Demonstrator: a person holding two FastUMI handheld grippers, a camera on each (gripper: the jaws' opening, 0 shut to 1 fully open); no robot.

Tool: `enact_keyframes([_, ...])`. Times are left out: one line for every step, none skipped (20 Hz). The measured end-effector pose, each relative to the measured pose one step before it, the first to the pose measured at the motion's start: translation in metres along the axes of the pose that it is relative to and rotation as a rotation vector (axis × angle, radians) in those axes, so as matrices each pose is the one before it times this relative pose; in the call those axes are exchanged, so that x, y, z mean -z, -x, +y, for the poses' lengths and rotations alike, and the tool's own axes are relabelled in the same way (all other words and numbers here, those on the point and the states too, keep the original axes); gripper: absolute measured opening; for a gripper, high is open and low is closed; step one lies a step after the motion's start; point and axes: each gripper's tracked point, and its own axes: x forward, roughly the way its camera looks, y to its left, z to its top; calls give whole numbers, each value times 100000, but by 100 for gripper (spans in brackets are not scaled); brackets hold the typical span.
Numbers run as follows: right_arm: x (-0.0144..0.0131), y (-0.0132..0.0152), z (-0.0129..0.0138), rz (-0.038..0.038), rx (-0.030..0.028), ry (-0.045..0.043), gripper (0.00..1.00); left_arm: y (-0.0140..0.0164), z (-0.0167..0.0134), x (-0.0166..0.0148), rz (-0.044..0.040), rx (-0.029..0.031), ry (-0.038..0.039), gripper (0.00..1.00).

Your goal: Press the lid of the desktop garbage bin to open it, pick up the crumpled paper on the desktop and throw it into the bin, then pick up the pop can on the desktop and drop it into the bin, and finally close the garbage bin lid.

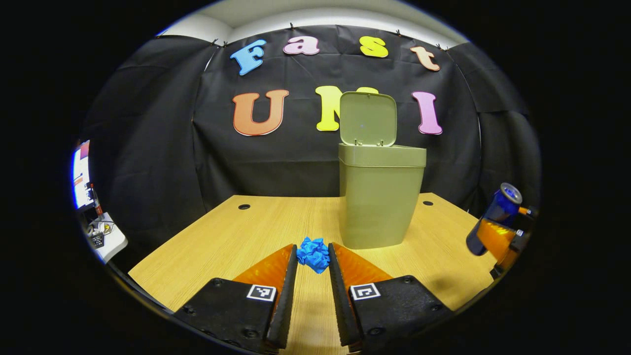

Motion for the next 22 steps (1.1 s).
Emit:
enact_keyframes([-860,753,-283,-1742,-596,-29,79,170,-354,111,199,343,703,41])
enact_keyframes([-718,871,-146,-1306,-1008,-713,80,357,-314,184,347,552,499,41])
enact_keyframes([-435,505,-187,-416,-888,-802,80,302,-143,-145,-380,-198,-768,41])
enact_keyframes([-141,435,-158,-38,-633,-226,79,328,25,-544,-1476,-504,-1341,41])
enact_keyframes([-98,184,-171,336,-98,515,79,248,-268,-425,-1374,855,-347,41])
enact_keyframes([4,255,-329,259,655,568,79,147,-332,-224,-1368,966,767,41])
enact_keyframes([-212,192,-344,-136,721,576,79,153,-538,-75,-525,1871,1168,41])
enact_keyframes([-162,182,48,-434,-283,177,79,164,-494,51,7,1615,246,41])
enact_keyframes([-82,70,293,-47,-964,-248,80,207,-146,-28,-78,133,-1185,41])
enact_keyframes([257,-23,120,554,-937,-110,79,244,106,-232,-557,-498,-1195,41])
enact_keyframes([146,30,122,483,-747,189,80,150,-57,-215,-771,-241,-409,41])
enact_keyframes([-61,-59,-66,-51,144,0,79,183,35,-128,-603,34,153,41])
enact_keyframes([-104,73,-79,-63,306,128,79,127,-124,-105,-361,43,244,41])
enact_keyframes([42,85,116,-12,-58,194,79,-68,-151,-263,-732,302,498,41])
enact_keyframes([-35,5,158,-177,-441,287,80,-82,-221,-228,-277,740,398,41])
enact_keyframes([-11,84,74,-101,-65,163,80,-157,-65,-13,-371,333,711,41])
enact_keyframes([-46,28,-32,-173,-271,283,79,-240,116,-136,-171,-386,464,41])
enact_keyframes([-86,73,-44,-389,-142,-30,80,-433,-43,-25,238,493,722,41])
enact_keyframes([-22,-50,-141,-79,51,-86,80,-634,-239,85,1143,686,839,41])
enact_keyframes([66,-90,-106,149,287,-34,80,-866,61,-237,445,-407,171,41])
enact_keyframes([22,-127,-234,99,486,-356,80,-1096,248,-325,435,-1474,-1727,41])
enact_keyframes([128,-80,-221,437,483,-284,79,-1151,548,106,1468,-2386,-1606,41])
